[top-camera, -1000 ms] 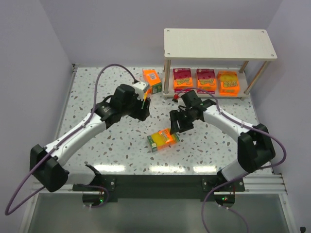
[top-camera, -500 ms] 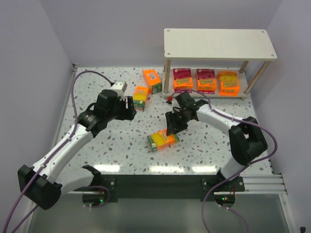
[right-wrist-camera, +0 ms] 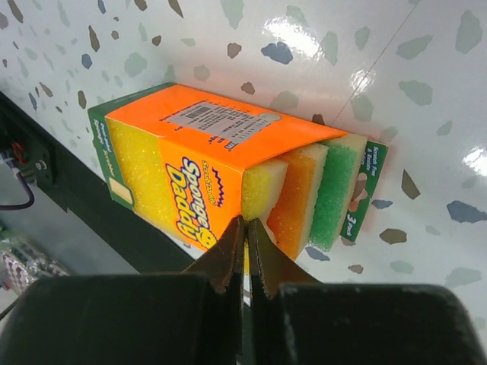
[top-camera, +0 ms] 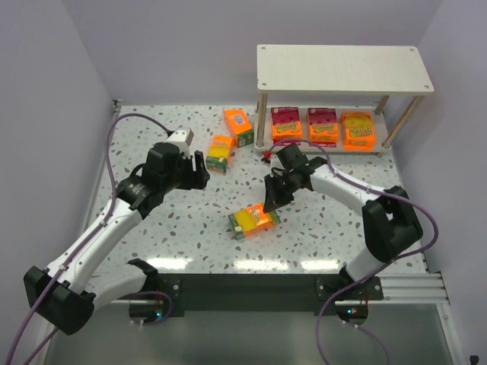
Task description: Place and organize the cleaning sponges onto the shelf
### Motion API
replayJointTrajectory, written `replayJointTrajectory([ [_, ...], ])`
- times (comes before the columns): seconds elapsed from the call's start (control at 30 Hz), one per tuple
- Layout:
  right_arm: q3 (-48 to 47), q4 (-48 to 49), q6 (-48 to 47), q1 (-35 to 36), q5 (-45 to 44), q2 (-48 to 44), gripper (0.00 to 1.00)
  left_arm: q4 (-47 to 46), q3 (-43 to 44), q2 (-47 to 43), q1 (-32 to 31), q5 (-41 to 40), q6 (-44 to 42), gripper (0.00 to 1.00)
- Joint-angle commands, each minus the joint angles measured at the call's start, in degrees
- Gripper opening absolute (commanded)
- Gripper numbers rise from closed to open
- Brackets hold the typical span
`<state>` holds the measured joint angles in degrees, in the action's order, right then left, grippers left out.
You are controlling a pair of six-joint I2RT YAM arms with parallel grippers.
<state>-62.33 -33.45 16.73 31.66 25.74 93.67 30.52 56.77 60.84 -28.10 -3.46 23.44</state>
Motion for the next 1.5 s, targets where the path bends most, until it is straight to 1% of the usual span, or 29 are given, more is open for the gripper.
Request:
replayJointTrajectory([
  [0.0, -1.21, -3.72, 2.68, 0.16, 1.59, -5.33, 0.00, 0.94, 2.46, -2.30, 0.85, -1.89, 0.82, 0.69],
  [0.13, -5.52, -5.39, 6.81, -0.72, 5.19, -9.11, 0.00, 2.26, 4.92, -3.36, 1.38, -4.61, 1.69, 0.69],
  [0.17, -6.48, -5.05, 7.87, -1.68, 7.03, -10.86, 0.00, 2.61, 5.88, -3.36, 1.55, -5.06, 1.78, 0.69],
  [0.27, -11.23, -4.61, 12.96, -4.31, 8.89, -12.89, 0.00, 3.05, 7.29, -3.97, 1.73, -6.55, 2.22, 0.69],
  [0.3, -13.50, -4.08, 15.59, -5.11, 10.98, -13.42, 0.00, 3.14, 7.56, -4.23, 1.90, -6.64, 2.22, 0.70],
  [0.37, -15.45, -2.85, 18.76, -7.66, 12.40, -14.12, 0.00, 3.05, 7.91, -4.41, 1.99, -6.73, 2.14, 0.70],
  [0.43, -16.77, 1.44, 25.26, -10.81, 14.68, -15.35, 0.00, 3.23, 7.91, -4.50, 2.08, -6.73, 2.13, 0.70],
  [0.47, -16.95, 6.33, 27.80, -11.87, 15.91, -15.88, 0.00, 3.23, 7.83, -4.59, 2.17, -6.64, 2.22, 0.70],
  [0.5, -18.00, 8.03, 32.27, -12.84, 16.53, -16.41, 0.00, 3.31, 7.83, -4.68, 2.17, -6.47, 2.22, 0.70],
  [0.57, -19.76, 12.07, 37.99, -15.30, 16.28, -16.50, 0.00, 3.49, 7.83, -4.85, 2.17, -6.38, 2.31, 0.70],
  [0.63, -22.74, 14.54, 41.61, -16.97, 15.40, -16.24, 0.00, 3.49, 7.83, -5.20, 2.17, -6.29, 2.22, 0.70],
  [0.67, -23.54, 18.12, 45.72, -17.59, 15.22, -16.24, 0.00, 3.49, 7.83, -5.47, 2.26, -6.29, 2.22, 0.70],
  [0.73, -25.73, 21.83, 49.70, -19.25, 15.22, -15.80, 0.00, 3.58, 8.00, -5.82, 2.26, -6.29, 2.22, 0.70],
  [0.77, -26.61, 23.42, 52.50, -19.79, 14.52, -15.54, 0.00, 3.75, 8.00, -5.99, 2.26, -6.29, 2.22, 0.70],
  [0.83, -29.25, 22.64, 54.28, -21.45, 11.89, -15.44, 0.00, 3.84, 8.00, -6.43, 2.26, -6.29, 2.22, 0.70],
  [0.87, -29.60, 22.47, 55.68, -21.90, 7.62, -15.79, 0.00, 3.84, 8.00, -6.70, 2.26, -6.20, 2.31, 0.70],
  [0.93, -29.79, 22.29, 57.61, -23.21, 2.68, -17.11, 0.00, 3.76, 7.91, -6.79, 2.26, -5.77, 2.49, 0.70],
  [0.97, -29.87, 22.12, 59.02, -23.40, -3.00, -17.55, 0.00, 3.49, 7.91, -6.70, 2.26, -5.50, 2.57, 0.70],
  [1.03, -30.92, 19.32, 59.64, -23.75, -10.93, -18.43, 0.00, 3.32, 7.91, -6.61, 2.26, -4.63, 2.92, 0.70],
  [1.07, -32.23, 16.78, 60.08, -24.01, -17.76, -18.87, 0.00, 2.88, 8.00, -6.44, 2.26, -4.27, 2.84, 0.70],
  [1.13, -34.78, 12.91, 60.61, -25.41, -23.08, -18.26, 0.00, 2.79, 8.35, -6.00, 2.26, -3.40, 2.92, 0.70],
  [1.17, -37.75, 9.32, 61.31, -26.20, -25.19, -17.21, 0.00, 2.61, 8.44, -5.82, 2.26, -3.13, 2.93, 0.70],
  [1.2, -39.26, 7.89, 61.49, -27.08, -27.38, -16.51, 0.00, 2.52, 8.53, -5.65, 2.26, -2.87, 2.93, 0.70],
  [1.23, -40.76, 5.79, 61.49, -28.66, -28.28, -15.72, 0.00, 2.26, 8.62, -5.56, 2.26, -2.43, 2.93, 0.70],
  [1.37, -47.95, 2.26, 62.19, -34.01, -28.38, -11.85, 0.00, 1.82, 8.79, -5.20, 2.26, -1.90, 2.75, 0.70],
  [1.47, -49.82, 0.76, 61.32, -37.45, -28.72, -9.74, 0.00, 1.64, 8.88, -4.94, 2.26, -1.28, 2.66, 0.70],
])
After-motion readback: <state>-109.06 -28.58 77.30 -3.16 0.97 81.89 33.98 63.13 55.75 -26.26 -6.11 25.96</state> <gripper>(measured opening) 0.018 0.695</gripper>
